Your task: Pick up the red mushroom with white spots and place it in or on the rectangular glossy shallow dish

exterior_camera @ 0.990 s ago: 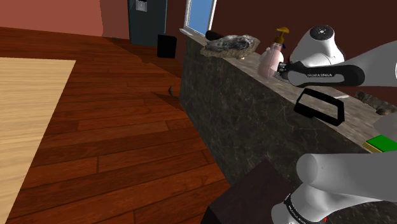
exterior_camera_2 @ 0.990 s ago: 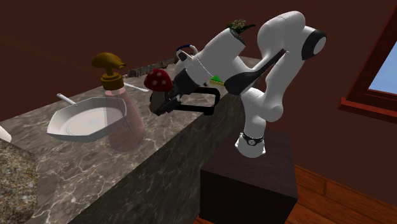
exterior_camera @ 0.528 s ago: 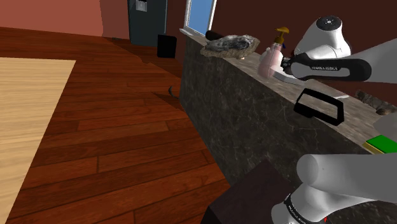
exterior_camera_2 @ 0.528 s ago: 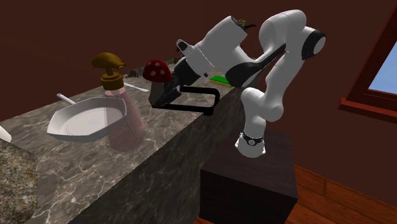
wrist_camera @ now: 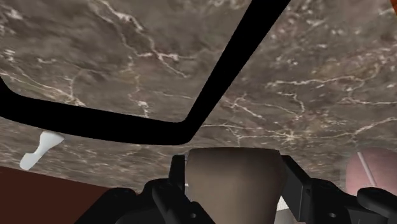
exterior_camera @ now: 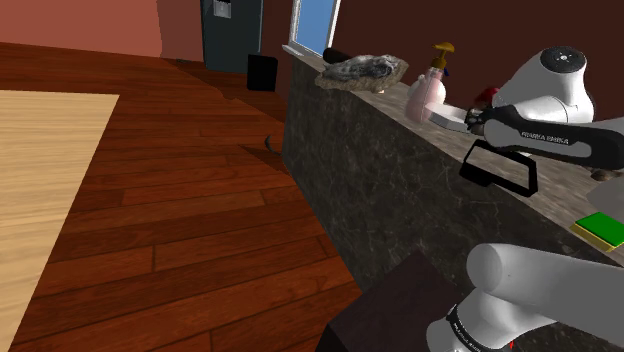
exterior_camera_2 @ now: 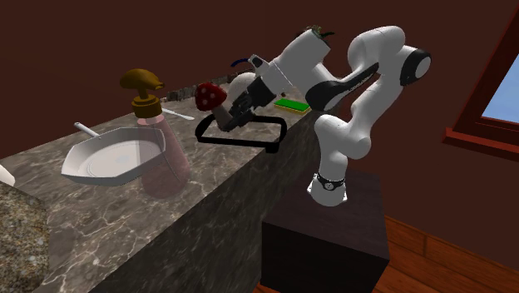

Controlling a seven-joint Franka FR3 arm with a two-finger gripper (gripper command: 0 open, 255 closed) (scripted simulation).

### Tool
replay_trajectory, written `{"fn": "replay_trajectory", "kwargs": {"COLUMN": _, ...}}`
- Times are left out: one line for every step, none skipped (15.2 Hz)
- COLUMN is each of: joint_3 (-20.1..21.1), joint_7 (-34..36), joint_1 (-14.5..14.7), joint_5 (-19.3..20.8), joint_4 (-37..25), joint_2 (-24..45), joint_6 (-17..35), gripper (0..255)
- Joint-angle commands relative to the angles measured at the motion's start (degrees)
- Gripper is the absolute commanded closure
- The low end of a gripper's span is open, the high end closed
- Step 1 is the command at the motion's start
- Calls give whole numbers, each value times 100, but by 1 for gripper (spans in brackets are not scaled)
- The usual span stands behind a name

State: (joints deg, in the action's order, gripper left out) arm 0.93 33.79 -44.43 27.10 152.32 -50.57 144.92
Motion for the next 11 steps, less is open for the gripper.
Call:
{"fn": "replay_trajectory", "kwargs": {"joint_3": -252, "joint_7": -229, "joint_1": 1, "joint_5": 41, "joint_4": 360, "joint_2": -425, "joint_6": 1, "gripper": 255}}
{"fn": "replay_trajectory", "kwargs": {"joint_3": -376, "joint_7": -349, "joint_1": -3, "joint_5": 60, "joint_4": 521, "joint_2": -650, "joint_6": -35, "gripper": 255}}
{"fn": "replay_trajectory", "kwargs": {"joint_3": -503, "joint_7": -475, "joint_1": -13, "joint_5": 83, "joint_4": 676, "joint_2": -880, "joint_6": -80, "gripper": 255}}
{"fn": "replay_trajectory", "kwargs": {"joint_3": -632, "joint_7": -607, "joint_1": -30, "joint_5": 107, "joint_4": 826, "joint_2": -1113, "joint_6": -134, "gripper": 255}}
{"fn": "replay_trajectory", "kwargs": {"joint_3": -765, "joint_7": -745, "joint_1": -54, "joint_5": 134, "joint_4": 970, "joint_2": -1350, "joint_6": -197, "gripper": 255}}
{"fn": "replay_trajectory", "kwargs": {"joint_3": -902, "joint_7": -889, "joint_1": -87, "joint_5": 163, "joint_4": 1107, "joint_2": -1590, "joint_6": -268, "gripper": 255}}
{"fn": "replay_trajectory", "kwargs": {"joint_3": -1092, "joint_7": -1094, "joint_1": -144, "joint_5": 205, "joint_4": 1282, "joint_2": -1920, "joint_6": -379, "gripper": 255}}
{"fn": "replay_trajectory", "kwargs": {"joint_3": -1104, "joint_7": -1079, "joint_1": -169, "joint_5": 232, "joint_4": 1361, "joint_2": -1930, "joint_6": -310, "gripper": 255}}
{"fn": "replay_trajectory", "kwargs": {"joint_3": -1116, "joint_7": -1064, "joint_1": -194, "joint_5": 259, "joint_4": 1440, "joint_2": -1938, "joint_6": -239, "gripper": 255}}
{"fn": "replay_trajectory", "kwargs": {"joint_3": -1122, "joint_7": -1057, "joint_1": -206, "joint_5": 272, "joint_4": 1476, "joint_2": -1942, "joint_6": -206, "gripper": 255}}
{"fn": "replay_trajectory", "kwargs": {"joint_3": -1121, "joint_7": -1056, "joint_1": -206, "joint_5": 272, "joint_4": 1476, "joint_2": -1941, "joint_6": -206, "gripper": 255}}
